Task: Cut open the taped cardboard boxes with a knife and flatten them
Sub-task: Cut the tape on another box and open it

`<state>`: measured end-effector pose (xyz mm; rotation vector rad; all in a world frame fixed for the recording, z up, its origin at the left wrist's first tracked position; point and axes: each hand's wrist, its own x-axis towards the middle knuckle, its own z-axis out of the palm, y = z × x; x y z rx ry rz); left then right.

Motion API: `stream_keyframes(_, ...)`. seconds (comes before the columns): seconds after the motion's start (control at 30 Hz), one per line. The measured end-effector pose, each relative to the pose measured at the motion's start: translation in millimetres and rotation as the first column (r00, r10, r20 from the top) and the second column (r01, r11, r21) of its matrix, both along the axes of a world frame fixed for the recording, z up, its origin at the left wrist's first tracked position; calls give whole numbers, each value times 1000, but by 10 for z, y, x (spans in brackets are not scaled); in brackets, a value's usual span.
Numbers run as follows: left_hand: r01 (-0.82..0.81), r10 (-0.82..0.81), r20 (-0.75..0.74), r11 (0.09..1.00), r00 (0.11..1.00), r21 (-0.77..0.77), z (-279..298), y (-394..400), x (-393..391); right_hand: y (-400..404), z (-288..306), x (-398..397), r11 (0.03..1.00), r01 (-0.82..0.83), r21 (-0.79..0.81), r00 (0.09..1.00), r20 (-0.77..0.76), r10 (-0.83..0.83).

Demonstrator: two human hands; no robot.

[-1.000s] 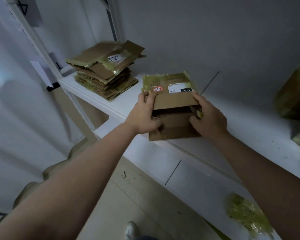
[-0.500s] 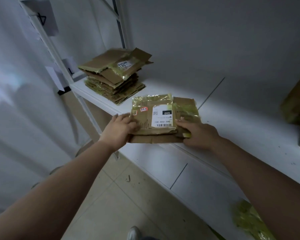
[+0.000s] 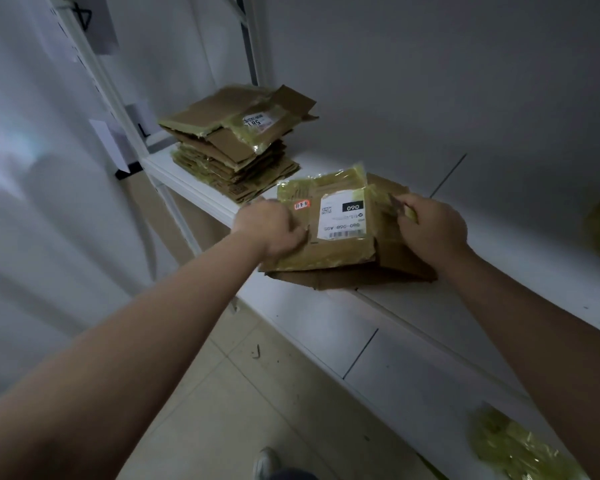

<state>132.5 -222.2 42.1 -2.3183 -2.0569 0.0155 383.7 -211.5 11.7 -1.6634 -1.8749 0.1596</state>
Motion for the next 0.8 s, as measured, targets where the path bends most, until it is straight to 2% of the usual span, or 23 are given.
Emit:
stream_keyframes(0.07,-18,18,-14,1000,1000,17,53,109,227,83,18,-72,998,42,56,990,131,-49)
stream_keyframes(0.17,49,-49,48,999,998,-10,-23,236,484,211,4,-163,999,12,41,980,199,-20)
stream_keyframes(0.27,77,-68,161,996,985,-50,-256,306,607,326,-210,-228,975,-116,-190,929,326,174)
stream_keyframes(0.33,63,-46,173,993,984,-98,-514,328,612,351,-423,-246,938,-110,-329,907,352,230)
stream_keyframes(0.43,25,-13,125,995,992,-97,-860,283,579,366,-611,-279,934,-83,-348,879,416,234)
stream_keyframes(0.67,21,-13,84,995,996,-98,-903,351,593,402,-563,-358,916,-35,-401,872,435,224)
stream_keyframes(0.8,21,-12,104,996,994,-85,-878,300,602,347,-543,-355,928,-48,-370,895,396,205)
